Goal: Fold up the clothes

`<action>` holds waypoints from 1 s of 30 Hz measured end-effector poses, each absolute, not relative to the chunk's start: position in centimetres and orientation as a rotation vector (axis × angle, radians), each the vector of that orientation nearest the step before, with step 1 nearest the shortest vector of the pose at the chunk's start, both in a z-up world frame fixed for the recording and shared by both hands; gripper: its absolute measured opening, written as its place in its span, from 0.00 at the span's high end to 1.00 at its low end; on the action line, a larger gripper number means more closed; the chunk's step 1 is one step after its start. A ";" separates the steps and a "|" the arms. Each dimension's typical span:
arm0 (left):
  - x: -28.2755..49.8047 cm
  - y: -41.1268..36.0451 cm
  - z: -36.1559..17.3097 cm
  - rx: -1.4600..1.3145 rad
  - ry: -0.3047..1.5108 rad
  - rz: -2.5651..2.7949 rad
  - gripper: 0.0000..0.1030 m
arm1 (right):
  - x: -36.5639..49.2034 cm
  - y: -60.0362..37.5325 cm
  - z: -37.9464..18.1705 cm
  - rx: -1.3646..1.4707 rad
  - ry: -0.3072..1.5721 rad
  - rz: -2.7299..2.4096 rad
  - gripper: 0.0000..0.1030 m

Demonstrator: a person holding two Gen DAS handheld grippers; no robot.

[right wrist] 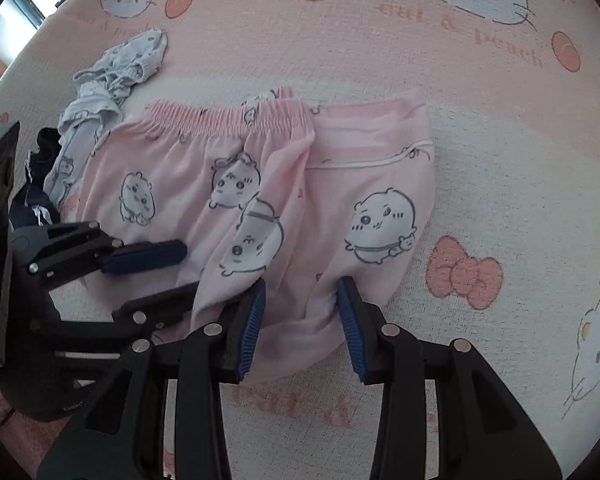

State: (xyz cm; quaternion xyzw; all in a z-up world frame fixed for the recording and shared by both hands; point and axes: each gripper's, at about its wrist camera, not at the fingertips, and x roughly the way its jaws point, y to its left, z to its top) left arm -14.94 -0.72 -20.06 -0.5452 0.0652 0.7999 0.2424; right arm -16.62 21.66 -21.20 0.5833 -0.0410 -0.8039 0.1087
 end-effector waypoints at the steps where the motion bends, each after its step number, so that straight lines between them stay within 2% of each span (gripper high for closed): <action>1: -15.0 -0.8 -20.1 -1.495 0.166 2.183 0.68 | -16.2 21.4 -21.3 1.735 -0.084 -2.342 0.62; 3: -15.2 -1.1 -20.1 -1.503 0.140 2.174 0.68 | -15.2 20.5 -22.1 1.771 0.128 -2.287 0.63; 6: -15.5 -1.4 -20.1 -1.507 0.113 2.161 0.68 | -13.8 20.8 -22.1 1.838 0.244 -2.222 0.63; 7: -15.6 -1.6 -20.1 -1.507 0.102 2.159 0.68 | -13.6 21.5 -22.1 1.870 0.208 -2.197 0.63; 9: -15.7 -1.8 -20.0 -1.507 0.082 2.153 0.68 | -13.0 22.7 -22.1 1.928 0.272 -2.183 0.62; 14: -15.9 -2.5 -19.7 -1.512 0.031 2.158 0.68 | -11.5 25.8 -20.3 1.992 0.279 -2.315 0.60; 17: -15.6 -5.4 -17.2 -1.466 -0.165 2.237 0.68 | -11.5 24.8 -17.6 1.798 0.017 -2.429 0.60; 19: -15.1 -8.0 -15.4 -1.464 -0.303 2.309 0.68 | -11.5 23.7 -18.6 1.820 -0.002 -2.436 0.60; 22: -14.0 -12.6 -15.8 -1.613 -0.406 2.399 0.68 | -11.4 22.1 -20.3 1.853 -0.031 -2.447 0.60; 23: -13.5 -14.1 -16.5 -1.700 -0.378 2.449 0.68 | -11.3 21.6 -20.8 1.864 -0.041 -2.451 0.59; 25: -12.1 -17.2 -18.1 -1.876 -0.302 2.544 0.68 | -10.6 22.1 -21.2 1.844 -0.101 -2.479 0.52; 27: -10.7 -20.1 -18.6 -1.868 -0.546 2.488 0.68 | -9.8 23.2 -20.3 1.837 -0.128 -2.520 0.48; 30: -9.1 -22.5 -19.0 -1.743 -0.908 2.328 0.67 | -8.8 25.0 -19.1 1.750 -0.360 -2.550 0.45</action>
